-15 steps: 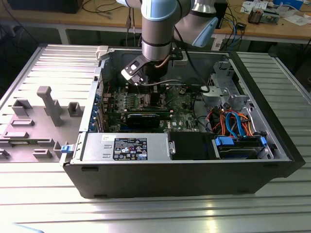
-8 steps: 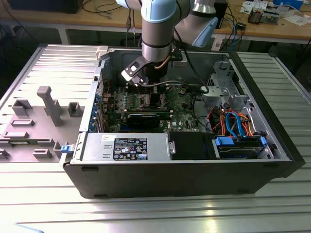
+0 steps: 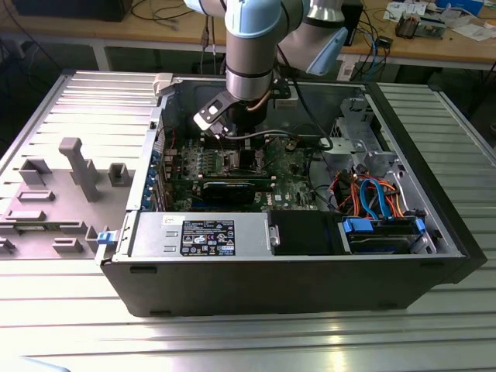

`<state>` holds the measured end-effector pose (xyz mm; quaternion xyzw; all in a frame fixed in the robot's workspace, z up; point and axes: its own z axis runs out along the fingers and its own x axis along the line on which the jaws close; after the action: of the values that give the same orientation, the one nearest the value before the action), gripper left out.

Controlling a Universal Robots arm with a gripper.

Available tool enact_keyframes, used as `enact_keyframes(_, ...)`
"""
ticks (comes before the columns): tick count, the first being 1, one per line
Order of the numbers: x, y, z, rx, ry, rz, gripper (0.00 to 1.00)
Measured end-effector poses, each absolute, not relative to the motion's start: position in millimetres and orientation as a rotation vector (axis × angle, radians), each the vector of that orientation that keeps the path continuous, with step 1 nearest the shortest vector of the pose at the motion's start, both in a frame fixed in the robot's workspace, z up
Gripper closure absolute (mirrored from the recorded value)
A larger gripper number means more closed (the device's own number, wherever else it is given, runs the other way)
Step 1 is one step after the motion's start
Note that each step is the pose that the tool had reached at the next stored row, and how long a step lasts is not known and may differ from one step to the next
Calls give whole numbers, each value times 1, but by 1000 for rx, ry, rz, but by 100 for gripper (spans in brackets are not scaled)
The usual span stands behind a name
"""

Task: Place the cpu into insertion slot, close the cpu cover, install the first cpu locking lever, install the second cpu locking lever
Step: 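Place the cpu into insertion slot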

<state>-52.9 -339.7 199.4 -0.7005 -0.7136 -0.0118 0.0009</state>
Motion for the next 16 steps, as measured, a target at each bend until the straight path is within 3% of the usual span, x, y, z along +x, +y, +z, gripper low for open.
enact_keyframes(4, -53, -340, 199, -2199, -2241, -37, 44)
enact_keyframes(5, -53, -340, 199, -2199, -2240, -37, 38)
enact_keyframes(16, -53, -340, 217, -2197, -2237, -44, 40)
